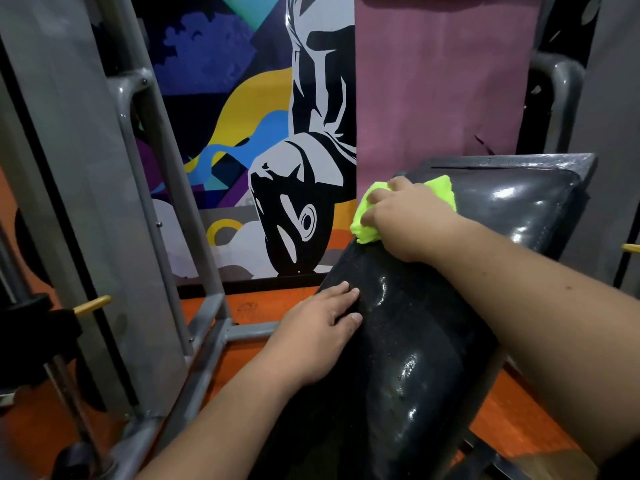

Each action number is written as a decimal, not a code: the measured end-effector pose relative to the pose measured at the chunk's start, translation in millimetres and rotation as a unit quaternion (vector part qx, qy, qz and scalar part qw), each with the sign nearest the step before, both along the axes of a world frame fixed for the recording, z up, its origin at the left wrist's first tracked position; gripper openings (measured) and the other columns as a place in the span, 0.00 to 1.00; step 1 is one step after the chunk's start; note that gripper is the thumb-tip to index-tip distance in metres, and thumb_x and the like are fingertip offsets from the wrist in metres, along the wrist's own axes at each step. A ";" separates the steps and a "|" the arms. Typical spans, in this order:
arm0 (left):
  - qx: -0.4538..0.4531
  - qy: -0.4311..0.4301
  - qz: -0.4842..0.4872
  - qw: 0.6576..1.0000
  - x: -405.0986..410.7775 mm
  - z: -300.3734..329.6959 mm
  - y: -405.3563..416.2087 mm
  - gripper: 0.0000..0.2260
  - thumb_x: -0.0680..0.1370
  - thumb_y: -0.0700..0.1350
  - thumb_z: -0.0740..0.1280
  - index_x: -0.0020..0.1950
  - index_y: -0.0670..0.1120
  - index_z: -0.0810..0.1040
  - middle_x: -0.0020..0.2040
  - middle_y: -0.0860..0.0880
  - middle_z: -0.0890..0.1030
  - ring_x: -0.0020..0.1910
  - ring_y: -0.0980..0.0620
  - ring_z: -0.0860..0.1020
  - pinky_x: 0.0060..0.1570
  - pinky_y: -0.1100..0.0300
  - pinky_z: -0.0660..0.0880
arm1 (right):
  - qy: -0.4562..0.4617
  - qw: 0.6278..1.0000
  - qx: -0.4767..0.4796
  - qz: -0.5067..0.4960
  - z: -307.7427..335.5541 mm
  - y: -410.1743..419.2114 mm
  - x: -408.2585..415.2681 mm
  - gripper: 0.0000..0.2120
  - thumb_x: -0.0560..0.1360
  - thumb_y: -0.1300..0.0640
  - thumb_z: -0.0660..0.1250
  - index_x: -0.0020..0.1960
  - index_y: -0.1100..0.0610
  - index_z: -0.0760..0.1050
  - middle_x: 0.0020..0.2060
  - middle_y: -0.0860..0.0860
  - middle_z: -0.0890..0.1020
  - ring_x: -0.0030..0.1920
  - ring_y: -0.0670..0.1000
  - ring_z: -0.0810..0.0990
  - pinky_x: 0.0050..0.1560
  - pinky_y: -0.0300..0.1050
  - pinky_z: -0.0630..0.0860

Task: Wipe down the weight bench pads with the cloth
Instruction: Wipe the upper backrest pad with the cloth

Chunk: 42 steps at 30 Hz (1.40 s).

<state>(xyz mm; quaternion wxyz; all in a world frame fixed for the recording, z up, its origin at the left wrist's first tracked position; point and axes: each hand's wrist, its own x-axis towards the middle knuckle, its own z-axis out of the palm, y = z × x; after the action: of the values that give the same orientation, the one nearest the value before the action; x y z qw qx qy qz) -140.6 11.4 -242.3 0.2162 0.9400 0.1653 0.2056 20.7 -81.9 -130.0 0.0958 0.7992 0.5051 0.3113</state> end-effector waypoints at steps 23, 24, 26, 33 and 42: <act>0.011 0.000 -0.001 1.000 -0.1 -2.1 0.7 0.21 0.83 0.53 0.61 0.77 0.58 0.67 0.79 0.62 0.62 0.78 0.60 0.59 0.77 0.58 0.57 | 0.033 0.999 0.001 -0.002 5.5 -17.8 5.8 0.24 0.76 0.62 0.61 0.68 0.43 0.74 0.69 0.49 0.71 0.66 0.59 0.67 0.56 0.54 0.75; 0.014 0.001 0.003 1.000 -0.4 -2.5 1.1 0.21 0.84 0.53 0.61 0.78 0.58 0.67 0.79 0.62 0.61 0.78 0.60 0.59 0.77 0.59 0.56 | 0.022 1.000 0.006 -0.003 4.5 -12.7 0.4 0.23 0.76 0.62 0.61 0.67 0.44 0.74 0.67 0.50 0.72 0.65 0.59 0.67 0.54 0.53 0.74; 0.014 0.001 0.005 1.000 -0.2 -3.3 2.1 0.21 0.84 0.53 0.61 0.78 0.58 0.66 0.79 0.62 0.61 0.78 0.60 0.59 0.77 0.59 0.57 | -0.006 1.000 -0.008 0.001 -4.0 -7.5 -6.1 0.22 0.76 0.61 0.62 0.67 0.45 0.75 0.66 0.50 0.73 0.65 0.59 0.68 0.51 0.51 0.72; 0.019 0.004 0.004 1.000 -0.9 -4.4 1.4 0.22 0.84 0.53 0.61 0.78 0.57 0.66 0.79 0.62 0.61 0.78 0.60 0.59 0.73 0.65 0.54 | 0.004 1.000 0.010 -0.010 -1.3 -17.2 -8.6 0.22 0.76 0.60 0.62 0.67 0.44 0.74 0.66 0.50 0.72 0.66 0.59 0.67 0.51 0.50 0.71; 0.003 0.003 0.005 1.000 -1.7 -4.1 3.0 0.21 0.84 0.53 0.61 0.78 0.58 0.66 0.79 0.63 0.62 0.78 0.61 0.59 0.76 0.59 0.57 | -0.002 1.000 0.008 -0.007 -3.9 -27.5 -8.1 0.22 0.76 0.60 0.63 0.66 0.44 0.75 0.65 0.48 0.73 0.66 0.58 0.67 0.54 0.50 0.73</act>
<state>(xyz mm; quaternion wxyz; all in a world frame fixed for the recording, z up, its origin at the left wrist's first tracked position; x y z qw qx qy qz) -142.3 14.4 -246.5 0.2116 0.9404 0.1702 0.2046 12.6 -109.3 -133.9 0.0924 0.8028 0.4970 0.3163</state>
